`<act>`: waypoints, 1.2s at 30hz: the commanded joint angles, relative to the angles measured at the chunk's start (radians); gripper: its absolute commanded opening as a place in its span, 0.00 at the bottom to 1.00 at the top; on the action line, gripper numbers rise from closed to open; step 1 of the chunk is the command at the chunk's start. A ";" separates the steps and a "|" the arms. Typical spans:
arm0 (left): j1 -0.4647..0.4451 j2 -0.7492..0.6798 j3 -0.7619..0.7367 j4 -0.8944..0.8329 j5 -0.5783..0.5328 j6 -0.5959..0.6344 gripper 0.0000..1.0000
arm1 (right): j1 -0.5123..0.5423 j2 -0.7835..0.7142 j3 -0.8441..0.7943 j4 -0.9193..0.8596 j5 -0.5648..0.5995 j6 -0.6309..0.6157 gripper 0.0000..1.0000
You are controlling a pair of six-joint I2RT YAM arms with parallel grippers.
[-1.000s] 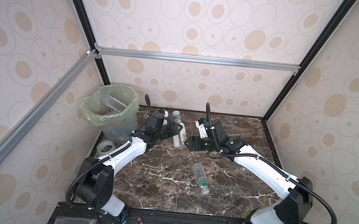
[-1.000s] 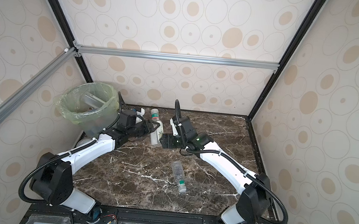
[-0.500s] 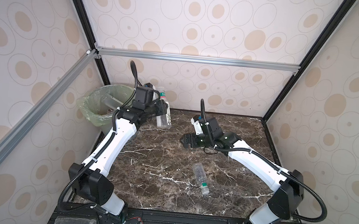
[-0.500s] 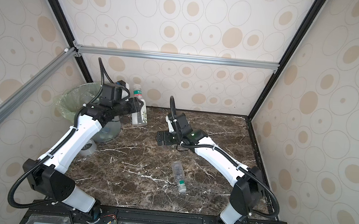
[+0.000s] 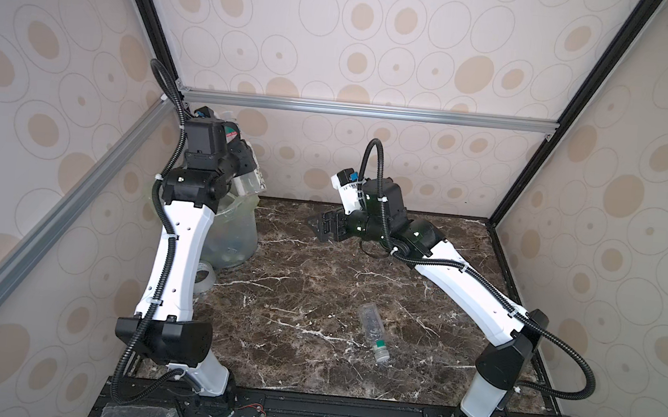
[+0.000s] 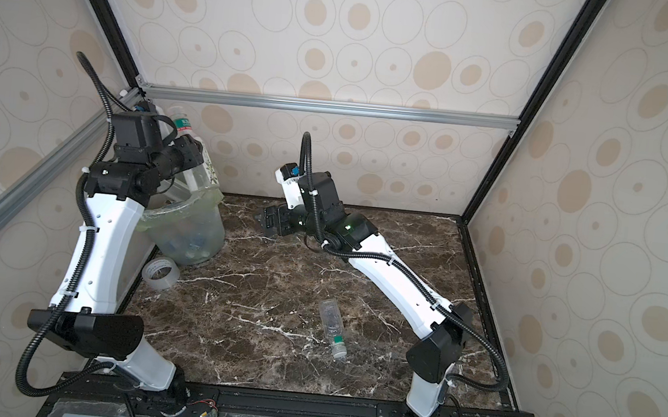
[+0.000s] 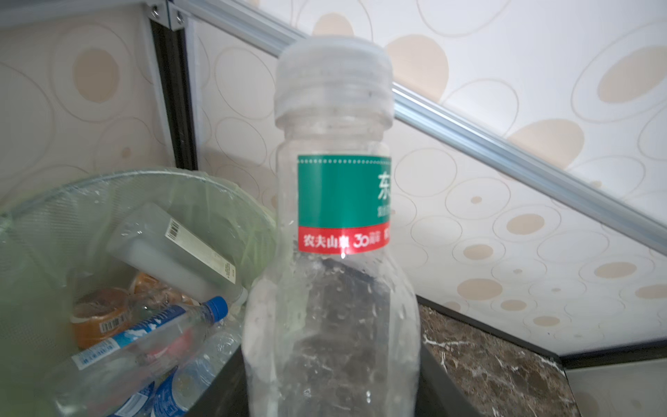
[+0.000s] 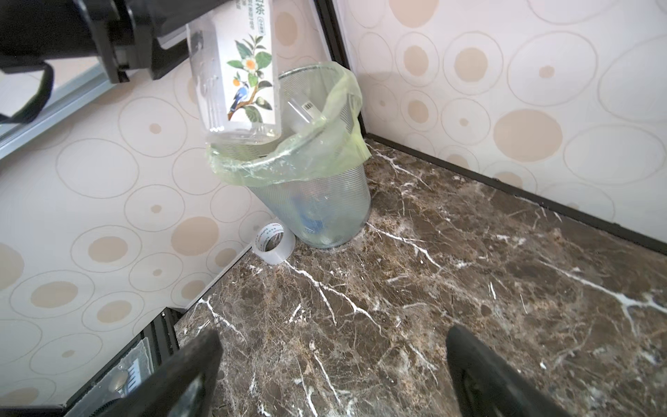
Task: Throw the plastic bottles in the bin
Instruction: 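Carry the tea bottle over the bin with the left gripper while the right gripper releases, then open the left gripper over the bin to drop the tea bottle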
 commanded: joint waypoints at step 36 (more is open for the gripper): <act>0.131 -0.023 0.047 0.070 0.197 -0.107 0.99 | 0.014 0.092 0.056 0.004 -0.024 -0.052 1.00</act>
